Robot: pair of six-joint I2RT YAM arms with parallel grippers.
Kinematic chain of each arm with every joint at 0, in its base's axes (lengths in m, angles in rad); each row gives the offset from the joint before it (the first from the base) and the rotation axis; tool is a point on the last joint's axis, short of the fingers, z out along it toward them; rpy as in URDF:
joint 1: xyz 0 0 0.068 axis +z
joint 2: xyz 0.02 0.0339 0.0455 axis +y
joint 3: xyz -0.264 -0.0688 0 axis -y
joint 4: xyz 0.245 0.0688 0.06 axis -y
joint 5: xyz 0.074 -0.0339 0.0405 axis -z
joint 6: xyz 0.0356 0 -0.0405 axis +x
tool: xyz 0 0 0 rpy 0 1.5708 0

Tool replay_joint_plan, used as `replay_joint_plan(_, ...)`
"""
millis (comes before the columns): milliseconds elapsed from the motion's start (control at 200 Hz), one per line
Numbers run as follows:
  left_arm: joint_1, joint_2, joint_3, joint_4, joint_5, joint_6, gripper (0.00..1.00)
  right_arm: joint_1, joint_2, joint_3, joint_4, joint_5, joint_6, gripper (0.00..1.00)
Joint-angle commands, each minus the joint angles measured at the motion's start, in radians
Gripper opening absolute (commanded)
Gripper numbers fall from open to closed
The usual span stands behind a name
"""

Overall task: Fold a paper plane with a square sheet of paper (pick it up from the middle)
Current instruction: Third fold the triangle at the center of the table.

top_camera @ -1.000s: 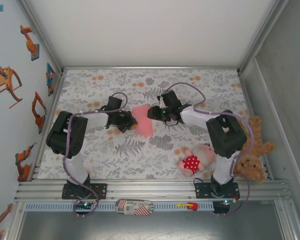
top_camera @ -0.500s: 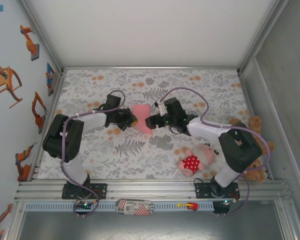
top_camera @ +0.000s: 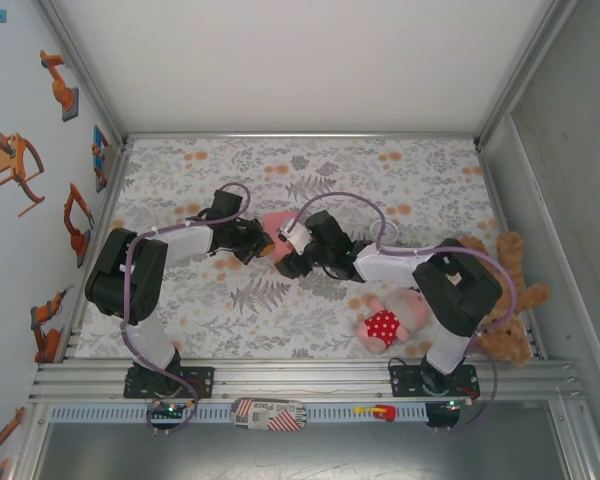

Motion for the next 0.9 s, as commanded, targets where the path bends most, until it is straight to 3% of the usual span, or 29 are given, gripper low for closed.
replay_joint_plan(0,-0.004,-0.021,0.024,-0.027,0.005,-0.011,0.02,0.003,0.039,0.008,0.028,-0.053,-0.058,0.56)
replay_joint_plan(396,-0.005,-0.024,0.030,-0.044,0.004,-0.007,0.02,0.024,0.056,-0.047,0.093,0.015,-0.136,0.61)
replay_joint_plan(891,-0.012,-0.013,0.034,-0.065,0.001,0.002,0.03,0.027,-0.012,-0.097,0.203,0.044,-0.116,0.48)
